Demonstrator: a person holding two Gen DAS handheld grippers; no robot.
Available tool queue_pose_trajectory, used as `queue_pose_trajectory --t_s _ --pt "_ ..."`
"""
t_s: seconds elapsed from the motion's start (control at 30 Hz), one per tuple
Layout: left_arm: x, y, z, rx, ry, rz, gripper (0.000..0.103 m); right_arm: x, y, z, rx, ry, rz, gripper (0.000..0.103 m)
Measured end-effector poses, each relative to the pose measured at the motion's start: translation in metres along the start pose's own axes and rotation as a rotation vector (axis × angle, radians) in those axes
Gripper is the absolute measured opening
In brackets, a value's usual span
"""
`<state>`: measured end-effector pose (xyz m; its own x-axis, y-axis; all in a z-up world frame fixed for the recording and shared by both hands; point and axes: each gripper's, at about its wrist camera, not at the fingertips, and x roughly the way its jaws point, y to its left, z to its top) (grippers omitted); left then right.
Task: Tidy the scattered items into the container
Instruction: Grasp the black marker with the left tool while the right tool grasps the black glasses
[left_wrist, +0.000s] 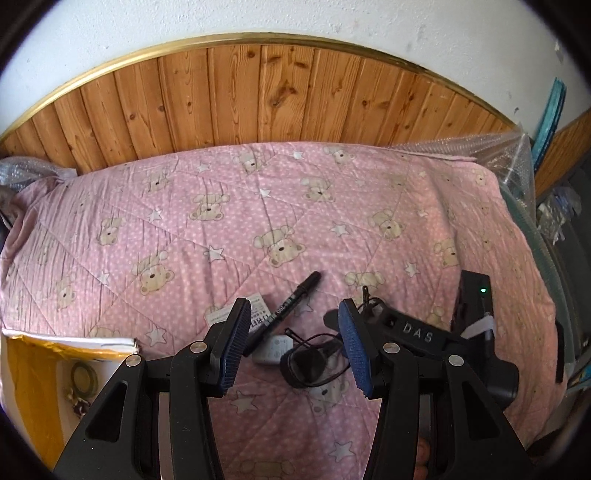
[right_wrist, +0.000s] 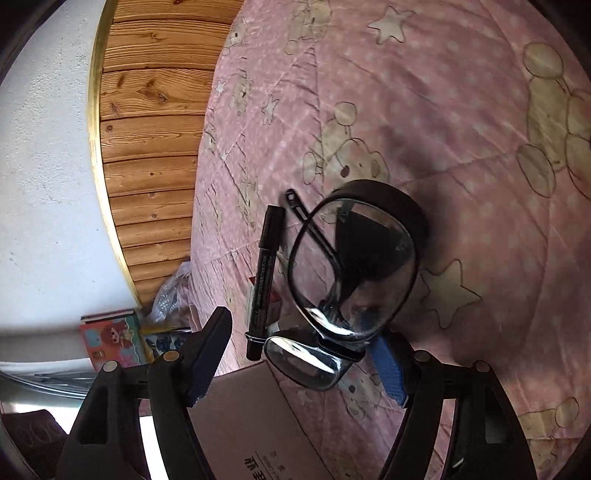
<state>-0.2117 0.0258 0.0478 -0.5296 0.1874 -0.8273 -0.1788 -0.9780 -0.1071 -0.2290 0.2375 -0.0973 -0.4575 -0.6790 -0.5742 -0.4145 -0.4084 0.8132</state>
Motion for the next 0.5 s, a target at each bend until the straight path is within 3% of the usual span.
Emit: queue_pose_trajectory --t_s 0.03,0.07,0.23,0.43,0.47,0.5 --pt "0.009 0.0 0.003 0.008 0.013 0.004 0.052 0.002 0.002 0.001 -0.033 -0.007 -0.026 0.045" --pt "0.017 0.0 0.005 0.015 0.023 0.014 0.052 0.003 0.0 0.003 -0.056 -0.017 -0.041 0.036" --pt "0.064 -0.013 0.009 0.077 0.108 -0.006 0.052 -0.019 -0.014 -0.002 -0.092 -0.09 -0.047 0.031" --pt "0.128 -0.028 -0.001 0.174 0.218 0.076 0.052 -0.047 -0.043 0.0 -0.037 -0.118 -0.005 0.031" --pt "0.137 -0.027 -0.005 0.183 0.246 0.089 0.048 -0.048 -0.044 0.0 -0.035 -0.117 -0.003 0.031" --pt "0.143 -0.026 -0.008 0.197 0.255 0.121 0.022 -0.048 -0.044 0.001 -0.033 -0.116 0.001 0.031"
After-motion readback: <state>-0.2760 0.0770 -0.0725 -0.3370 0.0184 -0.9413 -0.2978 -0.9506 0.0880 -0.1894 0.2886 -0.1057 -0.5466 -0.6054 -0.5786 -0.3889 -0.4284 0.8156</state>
